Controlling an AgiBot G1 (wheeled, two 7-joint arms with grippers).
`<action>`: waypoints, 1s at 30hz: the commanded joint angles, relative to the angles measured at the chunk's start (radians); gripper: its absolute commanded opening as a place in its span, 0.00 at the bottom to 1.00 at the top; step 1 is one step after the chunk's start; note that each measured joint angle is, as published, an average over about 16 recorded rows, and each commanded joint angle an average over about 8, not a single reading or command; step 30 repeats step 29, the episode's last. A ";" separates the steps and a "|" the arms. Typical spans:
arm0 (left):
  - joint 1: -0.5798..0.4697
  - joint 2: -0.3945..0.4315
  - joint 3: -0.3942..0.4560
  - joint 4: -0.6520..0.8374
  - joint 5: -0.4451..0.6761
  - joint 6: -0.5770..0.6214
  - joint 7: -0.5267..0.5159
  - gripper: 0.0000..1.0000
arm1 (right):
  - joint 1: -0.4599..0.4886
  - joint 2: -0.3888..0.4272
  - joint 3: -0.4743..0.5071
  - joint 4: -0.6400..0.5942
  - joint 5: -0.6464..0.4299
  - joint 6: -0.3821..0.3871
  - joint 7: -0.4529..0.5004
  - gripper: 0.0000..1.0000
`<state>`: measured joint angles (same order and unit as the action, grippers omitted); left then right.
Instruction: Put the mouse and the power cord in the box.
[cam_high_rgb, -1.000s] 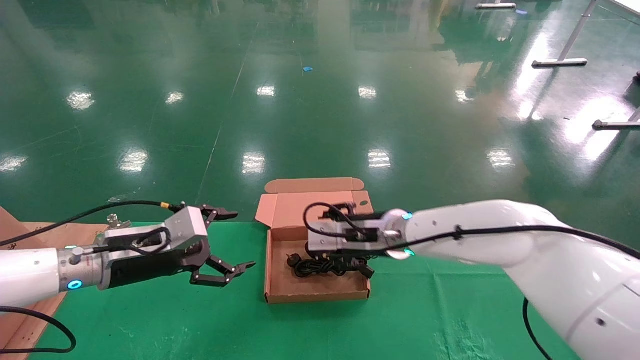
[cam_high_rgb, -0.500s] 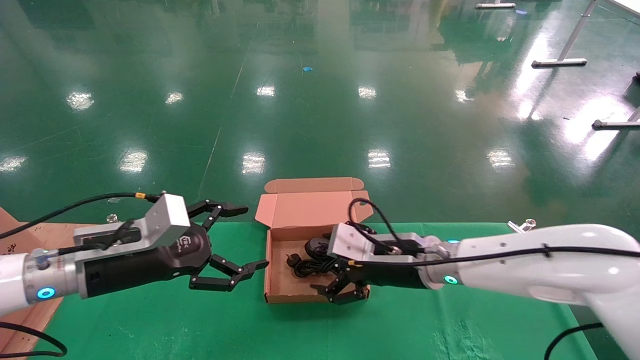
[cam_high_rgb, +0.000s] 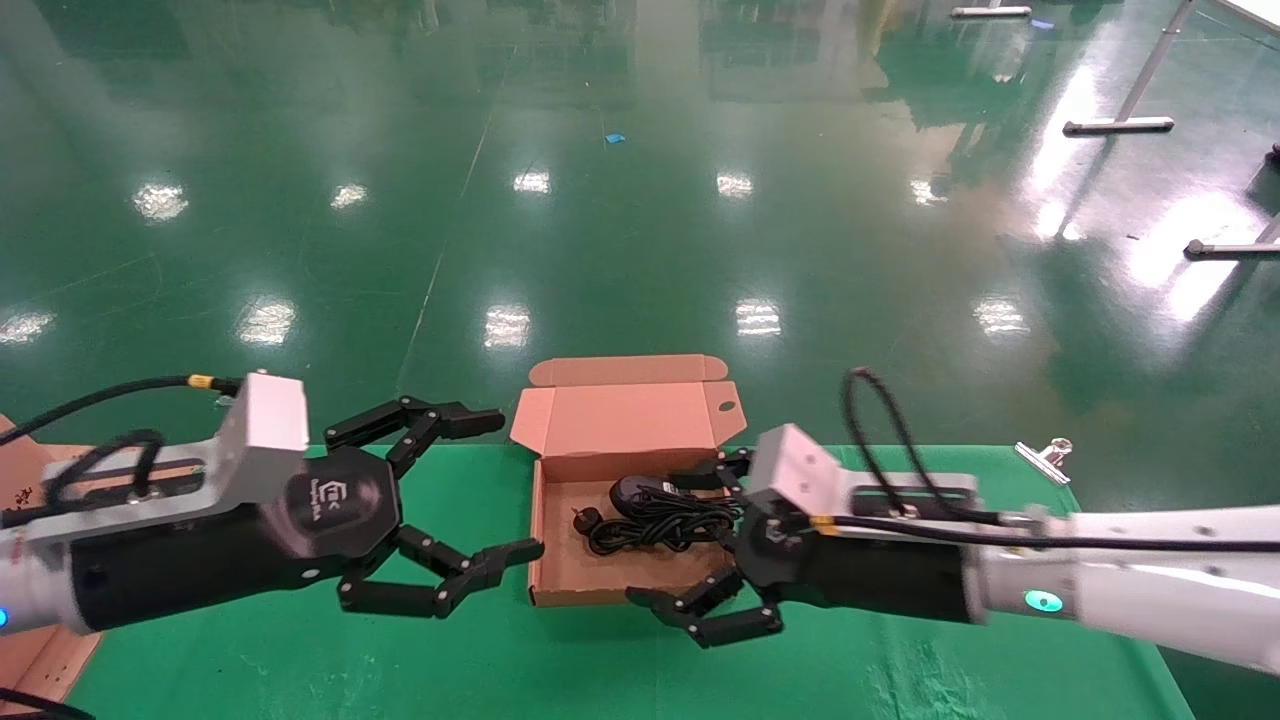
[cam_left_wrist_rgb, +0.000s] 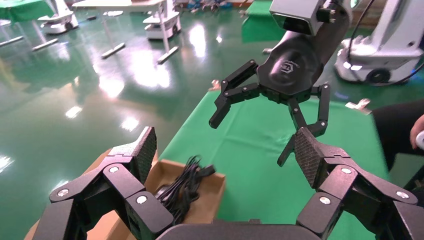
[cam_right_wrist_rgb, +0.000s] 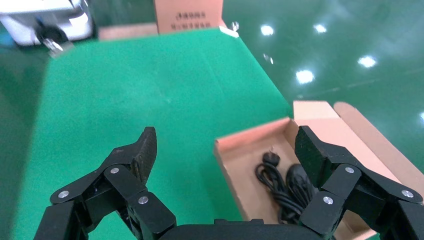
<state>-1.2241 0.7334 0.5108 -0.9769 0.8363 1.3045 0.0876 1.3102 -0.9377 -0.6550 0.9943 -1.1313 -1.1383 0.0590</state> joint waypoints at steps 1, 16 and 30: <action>0.012 -0.010 -0.019 -0.026 -0.009 0.016 -0.023 1.00 | -0.019 0.026 0.030 0.023 0.032 -0.028 0.010 1.00; 0.105 -0.086 -0.162 -0.216 -0.074 0.134 -0.193 1.00 | -0.157 0.217 0.250 0.193 0.266 -0.238 0.086 1.00; 0.153 -0.125 -0.237 -0.315 -0.108 0.196 -0.278 1.00 | -0.245 0.340 0.391 0.302 0.417 -0.372 0.132 1.00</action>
